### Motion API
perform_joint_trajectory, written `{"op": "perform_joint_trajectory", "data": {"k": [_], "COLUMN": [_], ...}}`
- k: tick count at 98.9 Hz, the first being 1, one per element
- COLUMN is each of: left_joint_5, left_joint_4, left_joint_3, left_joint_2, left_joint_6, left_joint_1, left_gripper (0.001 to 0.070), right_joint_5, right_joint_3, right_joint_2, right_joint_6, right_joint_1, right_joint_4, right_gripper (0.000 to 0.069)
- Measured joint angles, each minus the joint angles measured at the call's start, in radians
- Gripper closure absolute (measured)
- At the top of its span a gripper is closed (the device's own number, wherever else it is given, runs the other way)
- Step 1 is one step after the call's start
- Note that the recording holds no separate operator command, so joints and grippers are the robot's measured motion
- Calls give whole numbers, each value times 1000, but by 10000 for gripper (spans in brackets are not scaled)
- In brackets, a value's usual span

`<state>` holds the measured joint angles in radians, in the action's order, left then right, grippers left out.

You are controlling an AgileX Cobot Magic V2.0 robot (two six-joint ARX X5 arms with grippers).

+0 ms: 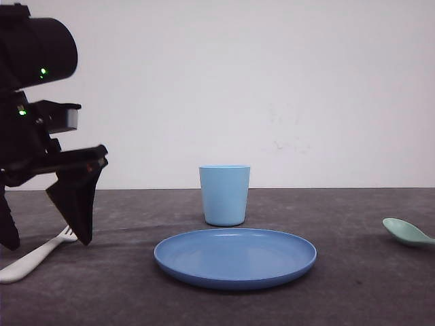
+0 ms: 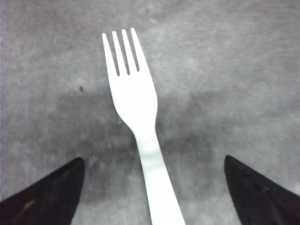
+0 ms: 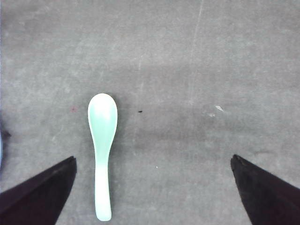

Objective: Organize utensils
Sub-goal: 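Lower the left gripper onto the white fork and close on its handle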

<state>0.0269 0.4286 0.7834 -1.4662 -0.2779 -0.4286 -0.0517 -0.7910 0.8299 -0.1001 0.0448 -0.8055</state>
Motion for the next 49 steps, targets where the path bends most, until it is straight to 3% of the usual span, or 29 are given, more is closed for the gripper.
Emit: {"op": "perform_joint_trajectory", "data": {"k": [13,33,49], "left_joint_5": [12,56,57], "left_joint_4": [-3,-5,-5], "left_joint_3": [0,0,0], "left_joint_2": [-8,-17,-18], "left_joint_6": [0,0,0], "left_joint_1": [-11,-21,-21], "left_gripper": [167,330,365], "right_joint_5": [0,0,0], "right_joint_3": [0,0,0], "right_joint_2": [0,0,0], "right_joint_6": [0,0,0], "right_joint_1": [0,0,0], "right_joint_4": [0,0,0], "right_gripper": [26,26,26]}}
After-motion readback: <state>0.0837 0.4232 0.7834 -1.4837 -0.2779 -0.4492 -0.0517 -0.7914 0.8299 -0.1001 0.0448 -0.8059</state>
